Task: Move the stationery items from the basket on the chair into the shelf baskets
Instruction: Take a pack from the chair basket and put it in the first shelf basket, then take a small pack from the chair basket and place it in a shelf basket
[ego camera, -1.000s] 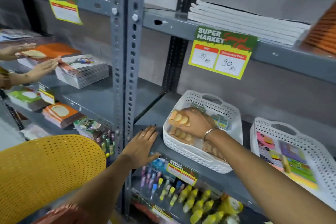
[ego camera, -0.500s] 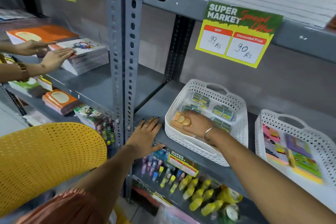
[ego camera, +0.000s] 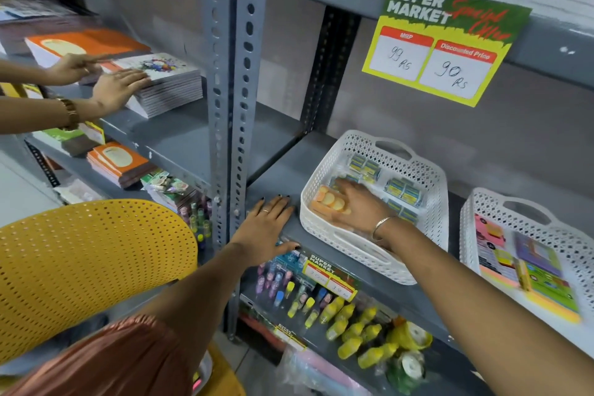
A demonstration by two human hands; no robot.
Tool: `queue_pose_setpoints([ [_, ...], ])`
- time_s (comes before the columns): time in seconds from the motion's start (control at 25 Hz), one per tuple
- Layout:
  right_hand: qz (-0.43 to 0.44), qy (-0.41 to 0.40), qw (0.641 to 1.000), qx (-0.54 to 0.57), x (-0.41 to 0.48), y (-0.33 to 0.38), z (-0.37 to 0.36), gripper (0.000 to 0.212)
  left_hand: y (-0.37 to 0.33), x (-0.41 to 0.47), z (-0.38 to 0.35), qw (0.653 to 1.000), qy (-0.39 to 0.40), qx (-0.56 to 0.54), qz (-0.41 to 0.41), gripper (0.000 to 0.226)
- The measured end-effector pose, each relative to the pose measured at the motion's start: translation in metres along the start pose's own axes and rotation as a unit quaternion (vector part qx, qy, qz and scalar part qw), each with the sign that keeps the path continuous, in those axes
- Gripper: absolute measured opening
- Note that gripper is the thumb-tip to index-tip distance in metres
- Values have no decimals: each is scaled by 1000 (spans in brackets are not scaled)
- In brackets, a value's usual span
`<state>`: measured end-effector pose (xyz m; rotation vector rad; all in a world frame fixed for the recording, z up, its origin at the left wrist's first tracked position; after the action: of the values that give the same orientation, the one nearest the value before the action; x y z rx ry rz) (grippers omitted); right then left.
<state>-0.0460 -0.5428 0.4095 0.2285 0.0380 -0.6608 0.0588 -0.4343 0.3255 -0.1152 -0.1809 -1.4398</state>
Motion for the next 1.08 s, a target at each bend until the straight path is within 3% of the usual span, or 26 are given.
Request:
queue_pose_setpoints([
  [0.12, 50, -207, 975, 61, -16, 32, 47, 48, 10, -37, 0, 998, -37, -26, 40, 76],
  [0.2, 111, -294, 944, 103, -30, 66, 61, 40, 24, -82, -24, 995, -20, -53, 80, 73],
  [0.4, 265, -333, 895, 133, -48, 156, 21, 32, 62, -220, -107, 977, 65, -56, 194, 79],
  [0.68, 357, -72, 930, 43, -21, 239, -221, 44, 54, -364, -195, 934, 165, -103, 299, 81],
  [0.88, 370, 124, 921, 8, -10, 264, -385, 50, 32, -420, -265, 909, 241, -120, 318, 88],
  [1.08, 367, 227, 900, -68, -8, 280, -487, 54, 25, -441, -298, 900, 241, -129, 340, 84],
])
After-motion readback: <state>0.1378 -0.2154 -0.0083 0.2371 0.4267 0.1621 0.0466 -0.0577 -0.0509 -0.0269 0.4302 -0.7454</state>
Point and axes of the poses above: each hand's wrist, its own x-axis towards the middle knuckle, its own z-axis out of the back of the hand, y = z × x, the point moved 9 cm from there along x, towards the middle knuckle
